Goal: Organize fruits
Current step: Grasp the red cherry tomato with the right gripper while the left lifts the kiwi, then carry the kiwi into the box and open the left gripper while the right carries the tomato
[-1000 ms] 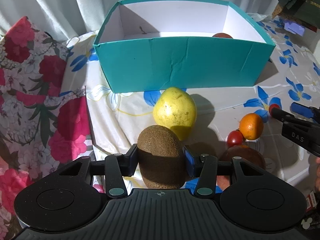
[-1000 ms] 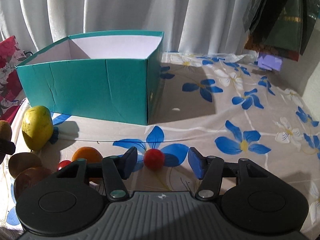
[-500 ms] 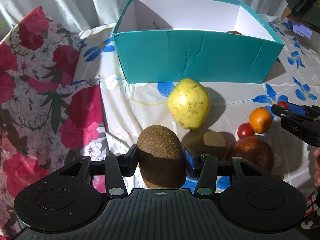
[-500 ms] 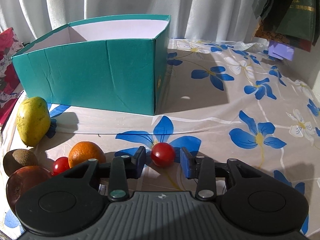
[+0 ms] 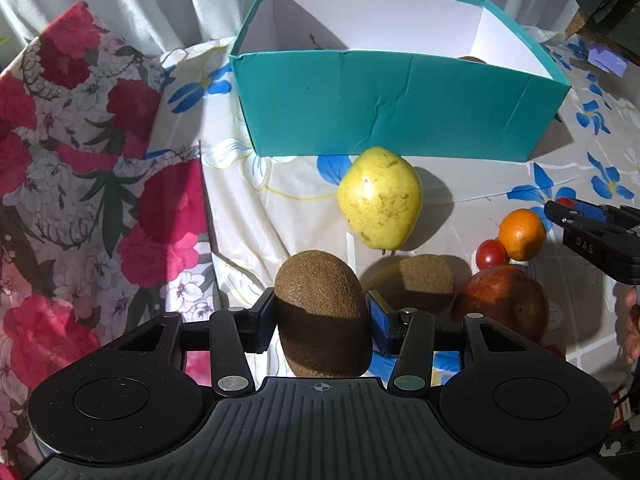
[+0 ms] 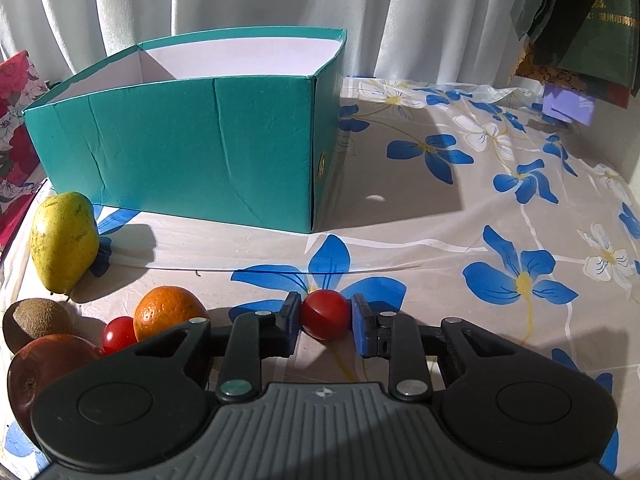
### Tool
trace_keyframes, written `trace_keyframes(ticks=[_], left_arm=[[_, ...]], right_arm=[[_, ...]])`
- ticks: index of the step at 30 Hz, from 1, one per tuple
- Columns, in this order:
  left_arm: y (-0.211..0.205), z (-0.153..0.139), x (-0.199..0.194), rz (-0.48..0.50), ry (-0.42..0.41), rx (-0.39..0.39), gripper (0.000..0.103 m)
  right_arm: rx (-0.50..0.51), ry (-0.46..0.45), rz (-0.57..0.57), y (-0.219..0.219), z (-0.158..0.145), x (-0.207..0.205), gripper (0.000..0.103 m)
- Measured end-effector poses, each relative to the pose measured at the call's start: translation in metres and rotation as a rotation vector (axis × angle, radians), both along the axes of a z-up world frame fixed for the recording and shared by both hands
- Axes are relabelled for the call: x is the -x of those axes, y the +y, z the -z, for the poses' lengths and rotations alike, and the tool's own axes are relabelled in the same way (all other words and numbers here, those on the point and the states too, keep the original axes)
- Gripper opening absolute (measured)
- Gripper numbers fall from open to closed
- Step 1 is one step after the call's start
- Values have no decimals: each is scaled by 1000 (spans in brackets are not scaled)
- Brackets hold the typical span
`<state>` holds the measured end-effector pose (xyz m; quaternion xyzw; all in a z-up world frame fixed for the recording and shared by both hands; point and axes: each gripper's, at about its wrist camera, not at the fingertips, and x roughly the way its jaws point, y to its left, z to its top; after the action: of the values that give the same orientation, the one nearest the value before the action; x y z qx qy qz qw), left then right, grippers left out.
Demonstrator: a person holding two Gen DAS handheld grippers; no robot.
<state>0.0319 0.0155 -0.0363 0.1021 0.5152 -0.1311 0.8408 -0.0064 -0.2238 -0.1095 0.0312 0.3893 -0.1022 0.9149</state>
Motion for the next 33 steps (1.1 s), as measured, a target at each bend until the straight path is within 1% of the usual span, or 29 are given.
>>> trace_keyframes(ticks=[3, 5, 8, 14, 16, 21, 26, 33], left_arm=[[1, -2, 0, -6, 0, 3, 52], [3, -4, 0, -14, 1, 12, 52], [6, -10, -4, -34, -4, 24, 52], [0, -30, -7, -51, -61, 32, 52], [-3, -35, -8, -50, -81, 22, 52], [-10, -46, -11, -53, -130, 12, 52], [-16, -52, -19, -53, -157, -5, 52], [-26, -60, -33, -46, -181, -1, 52]], right_arm=[[1, -3, 9, 0, -2, 2, 25], [-4, -26, 22, -1, -8, 7, 25], [-3, -68, 24, 1, -26, 15, 25], [-11, -170, -2, 11, -64, 27, 25], [-14, -194, -11, 15, -72, 31, 25], [-26, -218, -24, 21, -83, 33, 25], [-29, -252, -23, 23, -91, 35, 25], [-31, -279, -10, 21, -98, 36, 25]])
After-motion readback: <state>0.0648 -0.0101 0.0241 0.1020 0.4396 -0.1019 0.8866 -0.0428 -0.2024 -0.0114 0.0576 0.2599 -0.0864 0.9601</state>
